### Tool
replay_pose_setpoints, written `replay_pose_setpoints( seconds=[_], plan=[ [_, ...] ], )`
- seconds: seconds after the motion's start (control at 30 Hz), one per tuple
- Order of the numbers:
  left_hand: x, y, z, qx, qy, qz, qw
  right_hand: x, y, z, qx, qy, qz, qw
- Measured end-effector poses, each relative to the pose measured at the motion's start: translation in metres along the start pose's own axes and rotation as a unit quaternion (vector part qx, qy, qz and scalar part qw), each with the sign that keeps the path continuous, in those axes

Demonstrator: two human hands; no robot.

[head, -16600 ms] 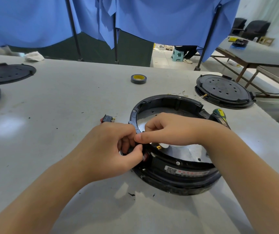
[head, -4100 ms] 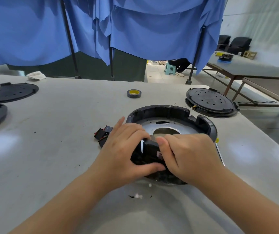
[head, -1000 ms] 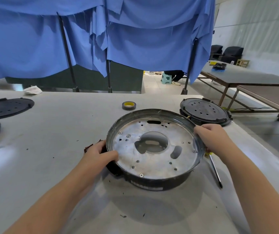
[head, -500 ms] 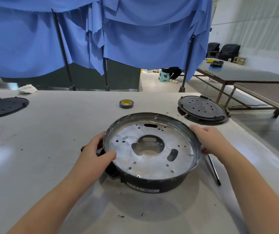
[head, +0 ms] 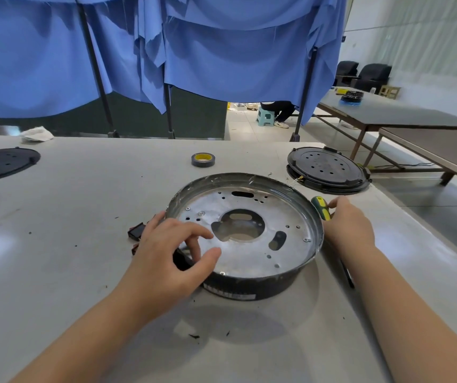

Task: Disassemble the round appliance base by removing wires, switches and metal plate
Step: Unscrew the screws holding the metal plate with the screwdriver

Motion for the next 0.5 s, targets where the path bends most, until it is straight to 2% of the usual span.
replay_pose_setpoints(
  seconds=[0.1,0.23,0.37,0.5],
  plan=[
    [0.002,-0.004,0.002,0.015,0.009,-0.010,1.000,0.004,0.001,0.002,-0.006,0.025,0.033,0.999],
    [0.003,-0.006,0.003,0.015,0.006,-0.008,1.000,0.015,0.001,0.002,-0.035,0.050,0.184,0.981],
    [0.001,-0.006,0.004,0.014,0.004,0.002,1.000,0.028,-0.011,0.000,-0.076,0.025,0.357,0.930],
    [0.001,-0.005,0.004,0.016,0.005,0.008,1.000,0.054,-0.026,-0.006,-0.100,0.027,0.458,0.883]
  ],
)
Point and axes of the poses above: each hand's wrist, its own z-axis towards the middle knuckle, its own x-axis out of the back of the hand, y = z × x, the point moved 10 cm from there along z, towards the middle knuckle, and after that the axes turned 9 degrees about y, right-handed, at the moved point
